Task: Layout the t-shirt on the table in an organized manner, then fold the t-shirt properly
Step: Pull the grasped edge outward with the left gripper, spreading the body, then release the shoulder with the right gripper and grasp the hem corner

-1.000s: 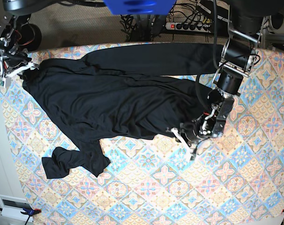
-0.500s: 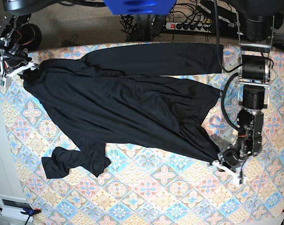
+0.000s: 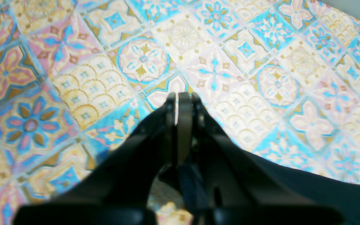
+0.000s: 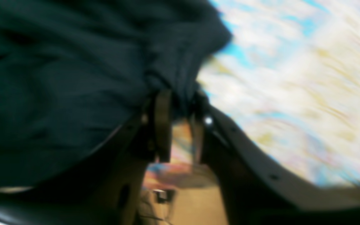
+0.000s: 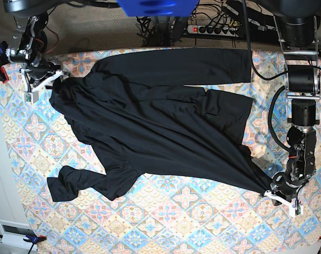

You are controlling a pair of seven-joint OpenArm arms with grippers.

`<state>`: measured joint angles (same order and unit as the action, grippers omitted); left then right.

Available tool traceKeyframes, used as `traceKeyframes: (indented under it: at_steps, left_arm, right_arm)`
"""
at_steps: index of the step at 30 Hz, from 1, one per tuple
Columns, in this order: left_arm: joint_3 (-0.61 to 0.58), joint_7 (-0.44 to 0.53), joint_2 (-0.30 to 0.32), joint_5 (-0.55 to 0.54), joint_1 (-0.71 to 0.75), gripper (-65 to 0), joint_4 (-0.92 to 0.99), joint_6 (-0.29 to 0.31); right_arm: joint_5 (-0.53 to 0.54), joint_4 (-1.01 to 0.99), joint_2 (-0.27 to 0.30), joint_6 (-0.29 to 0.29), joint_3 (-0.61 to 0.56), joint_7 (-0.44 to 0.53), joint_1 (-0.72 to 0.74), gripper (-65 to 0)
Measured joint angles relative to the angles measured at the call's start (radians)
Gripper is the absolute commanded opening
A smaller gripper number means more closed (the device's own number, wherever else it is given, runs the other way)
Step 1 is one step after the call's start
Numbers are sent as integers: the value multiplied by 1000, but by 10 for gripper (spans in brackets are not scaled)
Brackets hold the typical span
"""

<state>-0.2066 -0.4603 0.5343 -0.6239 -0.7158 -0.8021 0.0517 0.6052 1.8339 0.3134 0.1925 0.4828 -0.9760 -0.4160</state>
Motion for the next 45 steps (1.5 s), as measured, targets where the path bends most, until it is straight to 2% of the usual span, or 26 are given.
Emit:
traceKeyframes:
  at_steps: [3, 11, 15, 21, 25, 29, 33, 36, 40, 45]
  left_arm:
    - [0, 18, 5, 16, -1, -650, 20, -22]
    - [0, 19, 9, 15, -7, -650, 20, -14]
    - [0, 23, 13, 15, -7, -650, 20, -14]
    - [0, 21, 22, 16, -8, -648, 21, -11]
    - [2, 28, 39, 16, -8, -648, 21, -18]
    - [30, 22, 48, 17, -5, -648, 22, -15]
    - [40, 23, 51, 16, -7, -648, 22, -14]
    - [40, 18, 56, 19, -4, -648, 22, -22]
    - [40, 23, 55, 17, 15, -648, 22, -15]
    - [40, 21, 53, 18, 21, -648, 22, -18]
  right_arm:
    - [-61, 4, 2, -5, 2, 0, 1, -489]
    - [-206, 68, -4, -5, -1, 13, 7, -489]
    - [-201, 74, -5, 2, -17, 39, 114, -489]
    - [-204, 21, 0, 8, -208, 41, 321, -487]
    - [-198, -122, 0, 97, -283, 65, 436, -486]
    - [-220, -274, 3, 143, -341, 32, 509, -482]
    - [-201, -370, 37, 150, -443, 82, 616, -432]
    - [-208, -409, 69, 145, -535, 134, 635, -400]
    - [-209, -526, 69, 151, -654, 152, 678, -400]
    - [-206, -621, 70, 148, -708, 250, 721, -399]
